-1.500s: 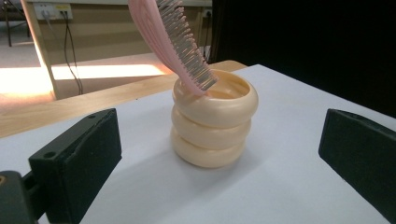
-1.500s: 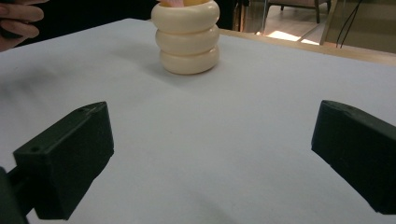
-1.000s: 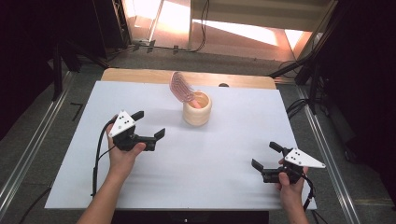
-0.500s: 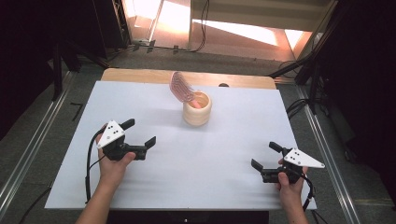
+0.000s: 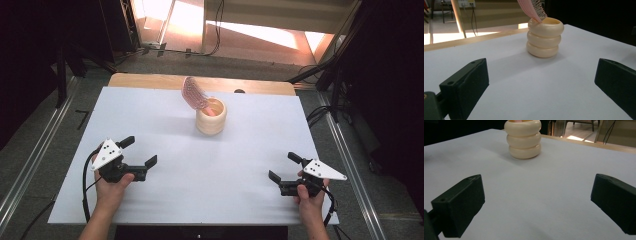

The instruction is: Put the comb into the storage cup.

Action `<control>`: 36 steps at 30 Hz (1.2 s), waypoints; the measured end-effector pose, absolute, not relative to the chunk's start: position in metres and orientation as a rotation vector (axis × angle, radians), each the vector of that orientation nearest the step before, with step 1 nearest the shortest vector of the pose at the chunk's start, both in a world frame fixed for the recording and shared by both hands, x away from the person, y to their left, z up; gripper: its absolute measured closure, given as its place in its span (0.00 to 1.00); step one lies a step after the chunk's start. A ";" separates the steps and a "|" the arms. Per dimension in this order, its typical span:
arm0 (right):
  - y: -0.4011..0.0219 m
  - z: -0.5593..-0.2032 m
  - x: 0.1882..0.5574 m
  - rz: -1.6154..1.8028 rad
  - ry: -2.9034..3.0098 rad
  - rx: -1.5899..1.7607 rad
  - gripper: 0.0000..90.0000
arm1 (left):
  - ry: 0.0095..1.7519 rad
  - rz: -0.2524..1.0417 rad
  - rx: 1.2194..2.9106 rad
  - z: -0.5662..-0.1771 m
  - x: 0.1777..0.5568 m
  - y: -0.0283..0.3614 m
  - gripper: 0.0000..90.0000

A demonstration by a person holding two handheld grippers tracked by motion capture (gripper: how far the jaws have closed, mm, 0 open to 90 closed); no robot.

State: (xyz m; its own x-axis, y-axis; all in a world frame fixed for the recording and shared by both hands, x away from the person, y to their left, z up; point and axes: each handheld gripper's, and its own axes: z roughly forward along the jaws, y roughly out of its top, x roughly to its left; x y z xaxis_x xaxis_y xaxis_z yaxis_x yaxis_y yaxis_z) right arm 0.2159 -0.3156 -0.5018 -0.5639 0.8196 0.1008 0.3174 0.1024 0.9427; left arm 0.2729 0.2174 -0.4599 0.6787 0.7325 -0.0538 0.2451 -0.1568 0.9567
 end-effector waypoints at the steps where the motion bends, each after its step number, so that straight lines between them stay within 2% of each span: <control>1: -0.316 -0.502 0.216 1.469 1.933 1.110 0.00 | 0.792 0.518 1.720 -0.460 0.273 0.217 0.00; 36: -0.321 -0.504 0.216 1.450 1.930 1.117 0.00 | 0.882 0.552 1.696 -0.472 0.248 0.284 0.00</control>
State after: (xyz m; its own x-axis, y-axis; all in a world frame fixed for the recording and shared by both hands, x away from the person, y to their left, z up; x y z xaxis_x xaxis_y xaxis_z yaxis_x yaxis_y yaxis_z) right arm 0.2159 -0.3214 -0.5038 -0.5535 0.8273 0.0956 0.3224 0.1070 0.9405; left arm 0.2479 0.2840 -0.4723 0.6151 0.7851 -0.0727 0.2782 -0.1299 0.9517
